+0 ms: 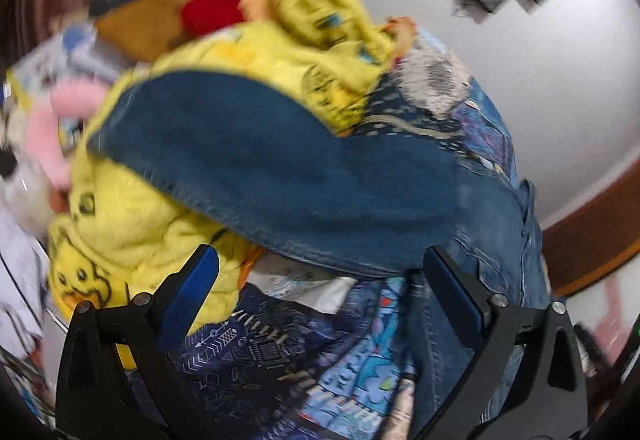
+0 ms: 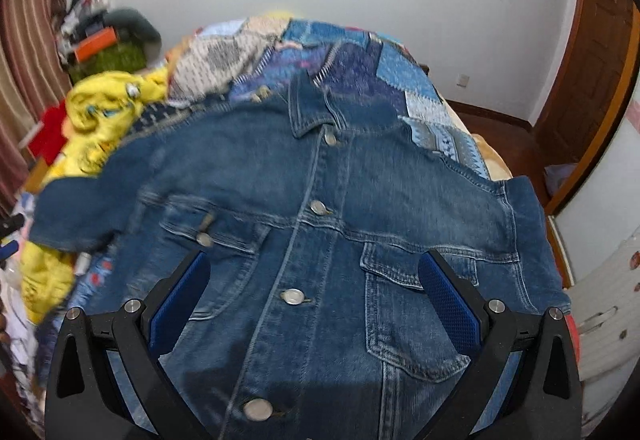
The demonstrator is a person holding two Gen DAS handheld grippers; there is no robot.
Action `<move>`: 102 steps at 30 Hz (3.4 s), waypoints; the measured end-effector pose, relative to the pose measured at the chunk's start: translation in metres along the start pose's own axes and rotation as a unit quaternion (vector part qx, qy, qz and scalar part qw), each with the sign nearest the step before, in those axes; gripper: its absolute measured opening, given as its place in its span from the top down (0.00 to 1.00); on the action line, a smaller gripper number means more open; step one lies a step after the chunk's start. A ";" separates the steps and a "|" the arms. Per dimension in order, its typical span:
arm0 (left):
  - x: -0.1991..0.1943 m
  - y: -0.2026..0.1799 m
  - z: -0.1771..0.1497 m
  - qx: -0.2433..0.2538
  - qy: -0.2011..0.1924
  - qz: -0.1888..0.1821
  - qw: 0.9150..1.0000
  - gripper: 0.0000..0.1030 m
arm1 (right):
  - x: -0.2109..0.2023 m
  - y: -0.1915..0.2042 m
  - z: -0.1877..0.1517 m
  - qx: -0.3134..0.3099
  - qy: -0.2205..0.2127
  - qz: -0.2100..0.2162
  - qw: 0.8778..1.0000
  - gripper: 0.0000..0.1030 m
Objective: Fold large clothes
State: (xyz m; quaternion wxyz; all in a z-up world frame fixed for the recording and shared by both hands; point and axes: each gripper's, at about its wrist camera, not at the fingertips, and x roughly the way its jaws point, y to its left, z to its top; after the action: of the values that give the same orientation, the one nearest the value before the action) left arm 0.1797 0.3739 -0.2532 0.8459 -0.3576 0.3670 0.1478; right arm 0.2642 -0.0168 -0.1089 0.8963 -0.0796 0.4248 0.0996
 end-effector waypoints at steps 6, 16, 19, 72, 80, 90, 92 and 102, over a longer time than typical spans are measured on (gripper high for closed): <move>0.031 0.044 0.012 -0.073 0.025 -0.031 0.997 0.05 | 0.015 -0.004 0.008 0.008 0.011 -0.010 1.000 0.00; 0.058 0.070 0.038 -0.106 0.018 0.030 0.994 0.74 | 0.019 -0.018 0.012 0.051 0.022 0.025 0.998 0.00; 0.049 0.050 0.044 -0.066 -0.008 0.066 0.996 0.78 | 0.018 -0.023 0.013 0.059 0.029 0.035 0.997 0.00; 0.068 -0.291 -0.101 0.209 0.149 -0.139 0.956 0.47 | -0.009 -0.154 -0.042 0.105 0.024 0.063 0.992 0.00; 0.113 -0.247 -0.070 0.075 0.205 -0.159 0.963 0.47 | -0.002 -0.156 -0.039 0.117 0.022 0.063 0.991 0.00; 0.138 -0.251 -0.051 0.053 0.171 -0.111 0.978 0.62 | 0.005 -0.174 -0.046 0.142 0.030 0.058 0.988 0.00; 0.137 -0.266 -0.048 0.093 0.151 -0.076 0.981 0.79 | 0.002 -0.179 -0.048 0.147 0.028 0.057 0.987 0.00; 0.076 -0.407 -0.065 0.254 0.054 -0.115 0.959 0.87 | -0.012 -0.210 -0.059 0.184 0.018 0.042 0.982 0.00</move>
State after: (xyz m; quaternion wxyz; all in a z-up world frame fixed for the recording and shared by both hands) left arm 0.4073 0.0414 -0.1374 0.8991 -0.1778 0.3942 -0.0682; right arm 0.2645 -0.2350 -0.1244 0.8828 0.1026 0.4550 0.0561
